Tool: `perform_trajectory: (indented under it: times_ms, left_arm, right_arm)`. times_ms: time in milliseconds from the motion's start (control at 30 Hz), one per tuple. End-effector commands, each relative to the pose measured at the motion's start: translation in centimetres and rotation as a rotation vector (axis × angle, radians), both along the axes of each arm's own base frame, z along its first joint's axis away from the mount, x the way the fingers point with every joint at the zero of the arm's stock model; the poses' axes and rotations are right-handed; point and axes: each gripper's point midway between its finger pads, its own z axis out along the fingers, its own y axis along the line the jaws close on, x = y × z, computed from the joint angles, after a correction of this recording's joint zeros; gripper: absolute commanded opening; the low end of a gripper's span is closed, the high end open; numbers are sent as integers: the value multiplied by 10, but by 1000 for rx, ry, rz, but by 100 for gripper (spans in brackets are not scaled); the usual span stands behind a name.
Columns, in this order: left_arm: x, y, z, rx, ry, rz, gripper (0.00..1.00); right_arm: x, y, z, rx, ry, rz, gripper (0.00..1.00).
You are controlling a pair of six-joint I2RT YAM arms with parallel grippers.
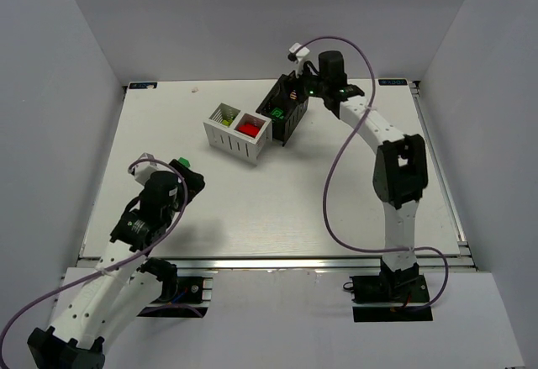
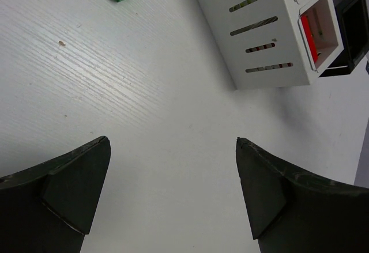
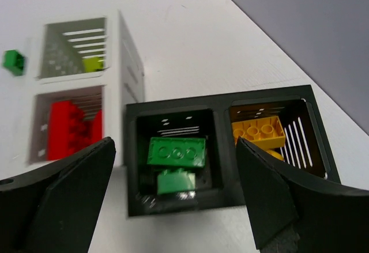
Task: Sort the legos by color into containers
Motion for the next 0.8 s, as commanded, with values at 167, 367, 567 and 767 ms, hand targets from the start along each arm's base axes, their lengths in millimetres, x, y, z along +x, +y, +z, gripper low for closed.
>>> perform_trajectory:
  times_ms: [167, 367, 567, 767]
  left_arm:
    - [24, -3, 18, 61, 7, -1, 98]
    - [45, -13, 7, 51, 92, -45, 78]
    - [74, 4, -10, -46, 191, -62, 13]
    - [97, 20, -27, -14, 344, -34, 84]
  right_arm:
    - [-111, -45, 82, 46, -121, 300, 65]
    - [-172, -73, 69, -18, -132, 323, 17]
    - [-214, -95, 46, -42, -127, 279, 29]
    - [-234, -109, 24, -42, -98, 223, 62]
